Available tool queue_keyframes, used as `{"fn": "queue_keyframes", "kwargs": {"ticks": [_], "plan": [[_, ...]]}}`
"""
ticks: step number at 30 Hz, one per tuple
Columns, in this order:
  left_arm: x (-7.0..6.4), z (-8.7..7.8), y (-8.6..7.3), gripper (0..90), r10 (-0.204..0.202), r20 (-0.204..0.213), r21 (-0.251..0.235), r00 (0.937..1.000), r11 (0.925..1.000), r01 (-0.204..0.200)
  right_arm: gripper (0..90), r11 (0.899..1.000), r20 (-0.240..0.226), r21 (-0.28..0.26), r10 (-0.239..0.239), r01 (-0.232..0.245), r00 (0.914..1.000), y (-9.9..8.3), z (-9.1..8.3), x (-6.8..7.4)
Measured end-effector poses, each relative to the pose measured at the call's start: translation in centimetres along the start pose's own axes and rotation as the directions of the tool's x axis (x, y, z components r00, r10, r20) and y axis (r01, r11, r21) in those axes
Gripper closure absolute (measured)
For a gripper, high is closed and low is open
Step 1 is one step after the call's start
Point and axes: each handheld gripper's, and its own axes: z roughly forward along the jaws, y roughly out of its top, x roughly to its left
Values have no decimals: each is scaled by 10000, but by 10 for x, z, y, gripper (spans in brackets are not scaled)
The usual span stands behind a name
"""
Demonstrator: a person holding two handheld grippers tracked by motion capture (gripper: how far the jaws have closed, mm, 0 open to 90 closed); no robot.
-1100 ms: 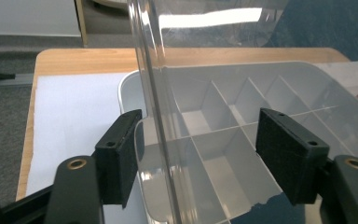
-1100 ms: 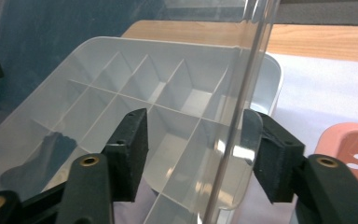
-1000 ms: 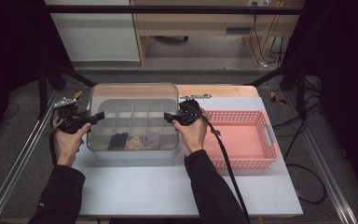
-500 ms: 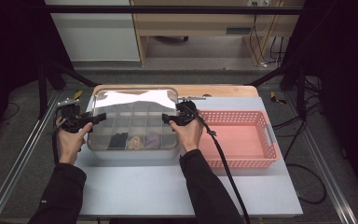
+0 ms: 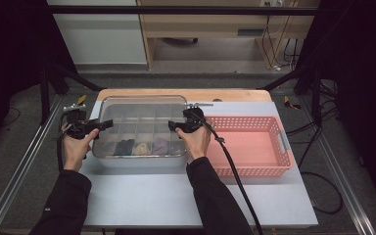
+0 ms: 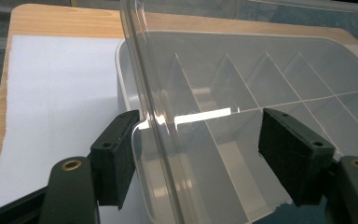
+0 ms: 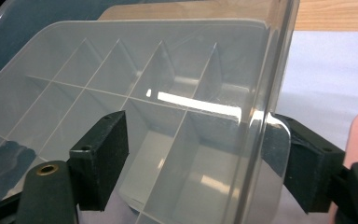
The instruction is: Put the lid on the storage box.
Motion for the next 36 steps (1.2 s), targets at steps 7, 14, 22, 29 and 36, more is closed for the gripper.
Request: {"fn": "queue_keyframes", "kwargs": {"ticks": [7,14,22,29,36], "plan": [[1,0,0,292,13,20,0,10000,10000,-13,218,10000,76,-89,32,-31,10000,0,1,1],[6,1,-1,292,-96,185,53,9998,9999,95,213,9997,137,-229,-47,50,9999,-1,3,4],[8,3,-5,337,272,-286,468,9992,9986,-258,214,9995,236,-302,11,-3,9997,-2,4,5],[11,-7,-4,372,124,-220,201,9997,9997,-119,231,9996,77,-270,114,-112,9999,-1,3,3],[12,-2,-9,410,122,-264,551,9996,9984,-107,270,9990,-53,-199,392,-393,9992,-1,-2,-4]]}}
